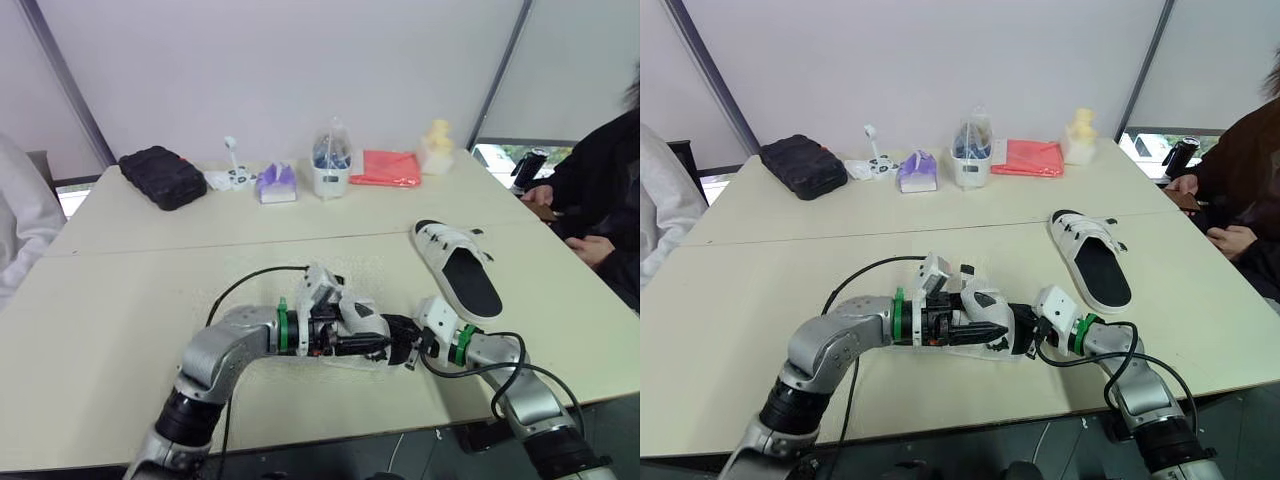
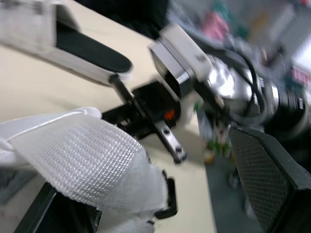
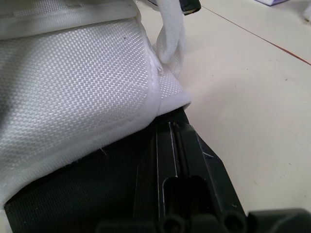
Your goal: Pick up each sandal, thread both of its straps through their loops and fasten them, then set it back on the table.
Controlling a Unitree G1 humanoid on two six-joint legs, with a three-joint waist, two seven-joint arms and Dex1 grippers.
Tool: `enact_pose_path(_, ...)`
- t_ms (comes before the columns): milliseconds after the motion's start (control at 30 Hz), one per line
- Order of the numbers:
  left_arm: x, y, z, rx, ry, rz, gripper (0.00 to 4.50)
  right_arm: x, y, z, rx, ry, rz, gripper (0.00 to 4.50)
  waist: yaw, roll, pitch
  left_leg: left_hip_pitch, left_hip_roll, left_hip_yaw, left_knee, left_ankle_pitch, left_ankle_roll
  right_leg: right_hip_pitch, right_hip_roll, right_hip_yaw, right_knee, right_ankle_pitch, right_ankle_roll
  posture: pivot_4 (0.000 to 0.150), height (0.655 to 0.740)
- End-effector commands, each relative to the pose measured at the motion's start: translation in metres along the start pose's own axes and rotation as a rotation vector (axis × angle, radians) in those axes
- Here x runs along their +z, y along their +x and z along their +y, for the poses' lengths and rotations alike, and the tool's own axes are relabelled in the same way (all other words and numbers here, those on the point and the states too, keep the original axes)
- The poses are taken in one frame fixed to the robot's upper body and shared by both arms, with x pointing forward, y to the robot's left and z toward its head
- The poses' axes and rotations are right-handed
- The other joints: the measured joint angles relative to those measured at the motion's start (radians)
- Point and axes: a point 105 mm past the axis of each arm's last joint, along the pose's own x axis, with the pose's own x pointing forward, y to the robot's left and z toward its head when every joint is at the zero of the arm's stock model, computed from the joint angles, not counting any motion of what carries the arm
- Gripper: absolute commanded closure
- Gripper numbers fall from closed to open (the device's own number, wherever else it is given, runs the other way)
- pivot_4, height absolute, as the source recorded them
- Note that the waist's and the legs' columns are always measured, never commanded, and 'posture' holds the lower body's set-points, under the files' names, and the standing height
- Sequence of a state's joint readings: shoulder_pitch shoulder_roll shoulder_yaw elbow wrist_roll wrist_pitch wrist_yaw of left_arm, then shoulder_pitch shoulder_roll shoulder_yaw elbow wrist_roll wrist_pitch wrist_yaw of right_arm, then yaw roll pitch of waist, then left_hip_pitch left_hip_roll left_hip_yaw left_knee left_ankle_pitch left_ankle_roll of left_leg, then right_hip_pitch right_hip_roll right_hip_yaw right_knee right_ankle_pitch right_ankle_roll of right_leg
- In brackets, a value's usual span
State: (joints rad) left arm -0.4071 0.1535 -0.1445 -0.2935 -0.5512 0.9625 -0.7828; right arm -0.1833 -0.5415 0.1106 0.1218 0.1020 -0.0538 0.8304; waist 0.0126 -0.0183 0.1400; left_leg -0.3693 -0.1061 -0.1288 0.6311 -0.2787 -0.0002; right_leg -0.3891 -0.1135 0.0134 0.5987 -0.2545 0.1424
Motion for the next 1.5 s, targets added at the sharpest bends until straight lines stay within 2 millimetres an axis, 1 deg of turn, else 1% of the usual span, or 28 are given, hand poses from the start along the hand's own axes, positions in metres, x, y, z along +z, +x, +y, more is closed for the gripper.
enact_pose_path(33, 0.012, -0.007, -0.006, 0.029, -0.061, -0.074, 0.75, -0.048, -0.001, 0.031, 0.094, 0.110, 0.173, 4.50, -0.001, 0.000, 0.000, 0.000, 0.000, 0.000, 0.000, 0.000, 0.000, 0.000, 0.000, 0.000, 0.000, 0.000, 0.000, 0.150, 0.7400)
enact_pose_path(133, 0.005, -0.007, -0.011, 0.044, -0.138, -0.079, 0.75, -0.048, 0.000, 0.030, 0.094, 0.109, 0.173, 4.50, -0.002, 0.000, 0.000, 0.000, 0.000, 0.000, -0.001, 0.000, -0.001, 0.000, 0.000, 0.000, 0.000, 0.000, 0.000, 0.150, 0.7400)
enact_pose_path(267, -0.004, -0.008, -0.013, 0.063, -0.178, -0.051, 0.75, -0.048, 0.000, 0.029, 0.093, 0.108, 0.173, 4.50, 0.000, 0.000, 0.000, 0.000, 0.000, 0.000, 0.000, 0.001, -0.001, 0.000, 0.001, 0.000, 0.000, 0.000, 0.000, 0.150, 0.7400)
enact_pose_path(367, -0.006, -0.009, -0.012, 0.074, -0.153, -0.031, 0.75, -0.048, 0.000, 0.029, 0.093, 0.107, 0.174, 4.50, 0.000, 0.000, 0.000, 0.002, 0.000, 0.000, 0.000, 0.000, -0.003, 0.001, 0.000, 0.000, 0.000, 0.000, -0.001, 0.150, 0.7400)
enact_pose_path(467, -0.003, -0.007, -0.016, 0.047, -0.127, -0.035, 0.75, -0.048, 0.001, 0.029, 0.092, 0.107, 0.172, 4.50, -0.001, 0.000, 0.000, 0.002, 0.000, 0.000, 0.000, 0.000, -0.003, 0.001, 0.000, 0.000, 0.000, 0.000, -0.001, 0.150, 0.7400)
enact_pose_path(567, -0.001, -0.006, -0.017, 0.034, -0.101, -0.036, 1.51, -0.047, 0.002, 0.027, 0.088, 0.106, 0.170, 4.50, -0.001, 0.000, 0.000, 0.002, 0.000, 0.000, 0.000, 0.000, -0.003, 0.000, 0.000, 0.000, 0.000, 0.000, -0.002, 0.150, 0.7400)
enact_pose_path(600, -0.001, -0.006, -0.017, 0.032, -0.095, -0.038, 1.97, -0.047, 0.002, 0.027, 0.086, 0.106, 0.170, 4.50, -0.001, 0.000, 0.000, 0.002, 0.000, 0.000, 0.000, 0.000, -0.003, 0.000, 0.000, 0.000, 0.000, 0.000, -0.002, 0.150, 0.7400)
enact_pose_path(700, 0.001, -0.007, -0.018, 0.024, -0.080, -0.045, 3.54, -0.048, 0.002, 0.026, 0.081, 0.106, 0.170, 4.50, -0.001, 0.000, 0.000, 0.002, 0.000, 0.000, 0.000, 0.000, -0.003, 0.001, 0.000, 0.000, 0.000, -0.001, -0.004, 0.150, 0.7400)
enact_pose_path(767, 0.001, -0.007, -0.018, 0.020, -0.070, -0.050, 4.46, -0.048, 0.001, 0.025, 0.079, 0.106, 0.170, 4.50, -0.001, 0.000, 0.000, 0.002, 0.000, 0.000, 0.000, 0.000, -0.003, 0.001, 0.000, 0.000, 0.000, -0.001, -0.004, 0.150, 0.7400)
enact_pose_path(833, 0.006, -0.007, -0.016, 0.029, -0.057, -0.071, 4.46, -0.048, 0.002, 0.025, 0.077, 0.106, 0.170, 4.50, -0.001, 0.000, 0.000, 0.002, 0.000, 0.000, 0.000, 0.000, -0.003, 0.000, 0.000, 0.000, 0.000, -0.001, -0.004, 0.150, 0.7400)
enact_pose_path(900, 0.019, -0.006, -0.014, 0.013, -0.072, -0.111, 4.46, -0.048, 0.002, 0.025, 0.075, 0.107, 0.170, 4.50, -0.001, 0.000, 0.000, 0.002, 0.000, 0.000, 0.000, 0.000, -0.003, 0.000, 0.000, 0.000, 0.000, -0.001, -0.004, 0.150, 0.7400)
enact_pose_path(1000, 0.033, -0.003, -0.013, -0.042, -0.091, -0.113, 4.46, -0.048, 0.003, 0.024, 0.074, 0.107, 0.169, 4.50, -0.002, 0.000, 0.000, 0.001, 0.000, 0.000, 0.000, 0.001, -0.003, 0.001, 0.001, 0.000, 0.000, 0.000, -0.004, 0.150, 0.7400)
enact_pose_path(1067, 0.037, -0.002, -0.018, -0.141, -0.126, -0.061, 4.46, -0.048, 0.004, 0.025, 0.076, 0.106, 0.169, 4.50, -0.004, 0.000, 0.000, 0.000, 0.000, 0.000, 0.000, 0.001, -0.003, 0.001, 0.001, 0.000, 0.000, 0.001, -0.003, 0.150, 0.7400)
enact_pose_path(1133, 0.049, -0.001, -0.018, -0.229, -0.189, -0.013, 4.46, -0.047, 0.006, 0.024, 0.077, 0.103, 0.166, 4.50, -0.006, 0.000, 0.000, 0.000, 0.000, 0.000, 0.000, 0.002, -0.003, -0.001, 0.002, 0.000, 0.001, 0.001, -0.002, 0.150, 0.7400)
enact_pose_path(1167, 0.059, -0.001, -0.018, -0.267, -0.238, -0.014, 4.46, -0.047, 0.006, 0.024, 0.076, 0.102, 0.165, 4.50, -0.008, 0.000, 0.001, -0.001, 0.000, -0.001, 0.000, 0.002, -0.004, -0.001, 0.002, 0.000, 0.002, 0.001, -0.002, 0.150, 0.7400)
enact_pose_path(1233, 0.069, 0.001, -0.014, -0.293, -0.318, -0.001, 4.46, -0.047, 0.008, 0.023, 0.074, 0.101, 0.163, 4.50, -0.010, 0.000, 0.001, -0.002, 0.000, -0.001, 0.000, 0.003, -0.004, -0.002, 0.003, 0.000, 0.002, 0.002, -0.002, 0.150, 0.7400)
enact_pose_path(1300, 0.066, 0.004, -0.004, -0.255, -0.384, 0.019, 4.46, -0.047, 0.007, 0.024, 0.072, 0.102, 0.163, 4.50, -0.018, 0.000, 0.001, -0.002, 0.000, -0.002, -0.001, 0.003, -0.004, -0.004, 0.003, 0.000, 0.002, 0.002, -0.002, 0.150, 0.7400)
enact_pose_path(1333, 0.065, 0.004, -0.002, -0.244, -0.404, 0.027, 4.46, -0.048, 0.007, 0.024, 0.071, 0.103, 0.163, 4.50, -0.022, 0.000, 0.001, -0.002, -0.001, -0.004, -0.001, 0.005, -0.007, -0.004, 0.003, 0.001, 0.003, 0.002, -0.002, 0.150, 0.7400)
enact_pose_path(1367, 0.059, 0.005, 0.000, -0.225, -0.416, 0.045, 4.46, -0.048, 0.006, 0.025, 0.070, 0.104, 0.163, 4.50, -0.024, 0.000, 0.001, -0.002, -0.001, -0.005, -0.002, 0.007, -0.011, -0.004, 0.003, 0.000, 0.003, 0.002, -0.002, 0.150, 0.7400)
enact_pose_path(1467, 0.036, 0.009, 0.003, -0.145, -0.393, 0.112, 4.46, -0.049, 0.005, 0.027, 0.067, 0.108, 0.162, 4.50, -0.023, 0.000, 0.001, -0.002, -0.001, -0.006, -0.001, 0.007, -0.013, -0.005, 0.004, 0.001, 0.003, 0.002, -0.002, 0.150, 0.7400)
enact_pose_path(1500, 0.029, 0.011, 0.005, -0.107, -0.342, 0.126, 4.46, -0.049, 0.005, 0.027, 0.067, 0.109, 0.162, 4.50, -0.022, 0.000, 0.001, -0.002, -0.001, -0.006, -0.001, 0.007, -0.013, -0.004, 0.004, 0.002, 0.004, 0.002, -0.002, 0.150, 0.7400)
